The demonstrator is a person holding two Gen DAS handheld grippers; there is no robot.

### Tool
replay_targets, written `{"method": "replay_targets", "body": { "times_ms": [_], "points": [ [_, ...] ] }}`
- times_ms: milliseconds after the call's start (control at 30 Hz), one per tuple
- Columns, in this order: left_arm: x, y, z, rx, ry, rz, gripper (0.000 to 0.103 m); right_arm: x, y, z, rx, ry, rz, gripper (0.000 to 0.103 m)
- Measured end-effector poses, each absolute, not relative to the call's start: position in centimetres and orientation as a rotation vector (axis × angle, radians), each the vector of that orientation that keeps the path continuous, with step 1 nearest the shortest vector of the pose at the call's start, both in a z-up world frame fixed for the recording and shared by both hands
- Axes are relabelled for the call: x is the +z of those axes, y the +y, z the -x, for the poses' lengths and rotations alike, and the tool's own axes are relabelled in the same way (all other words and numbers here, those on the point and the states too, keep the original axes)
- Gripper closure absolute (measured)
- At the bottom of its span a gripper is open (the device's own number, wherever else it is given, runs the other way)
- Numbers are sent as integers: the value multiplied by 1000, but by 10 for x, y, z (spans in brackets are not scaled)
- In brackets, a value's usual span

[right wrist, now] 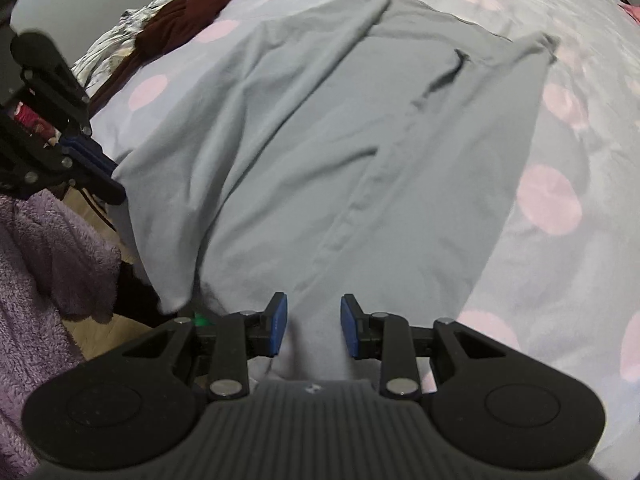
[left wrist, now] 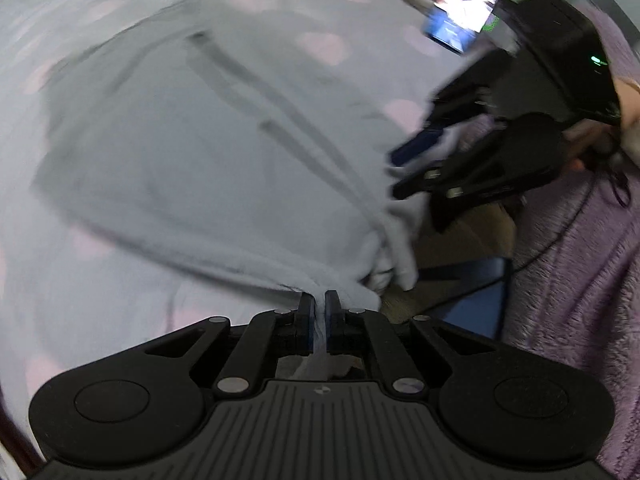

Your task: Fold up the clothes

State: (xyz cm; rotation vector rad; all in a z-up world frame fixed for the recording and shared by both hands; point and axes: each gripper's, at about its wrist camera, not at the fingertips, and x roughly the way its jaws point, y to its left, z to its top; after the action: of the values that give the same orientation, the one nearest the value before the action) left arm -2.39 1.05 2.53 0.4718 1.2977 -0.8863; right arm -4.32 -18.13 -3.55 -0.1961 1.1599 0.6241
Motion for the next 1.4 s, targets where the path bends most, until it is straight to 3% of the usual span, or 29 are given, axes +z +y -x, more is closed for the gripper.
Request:
{"method": "replay_targets", "body": {
  "times_ms": [167, 400, 533, 800, 1000, 1100, 1400],
  "points": [
    [1, -45, 9, -1003, 1344, -550, 100, -41, -197, 43, 595, 1174, 148, 70],
    [-28, -59, -6, -1017, 1392, -448, 99, -49, -217, 45, 619, 1196, 31, 70],
    [-28, -46, -3, -1019, 1402, -321, 79, -50, -217, 50, 654, 1204, 9, 70],
    [-32, -35, 45, -978, 1340, -323, 64, -50, -211, 50, 693, 1209, 10, 70],
    [-37, -33, 74, -962, 1310, -230, 64, -45, -206, 53, 755, 1213, -54, 70],
    [-42, -33, 85, -948, 1298, -204, 64, -48, -202, 51, 771, 1236, -111, 57],
    [-14, 7, 82, -891, 1279, -230, 64, -65, -179, 47, 741, 1274, -117, 62]
  ]
}}
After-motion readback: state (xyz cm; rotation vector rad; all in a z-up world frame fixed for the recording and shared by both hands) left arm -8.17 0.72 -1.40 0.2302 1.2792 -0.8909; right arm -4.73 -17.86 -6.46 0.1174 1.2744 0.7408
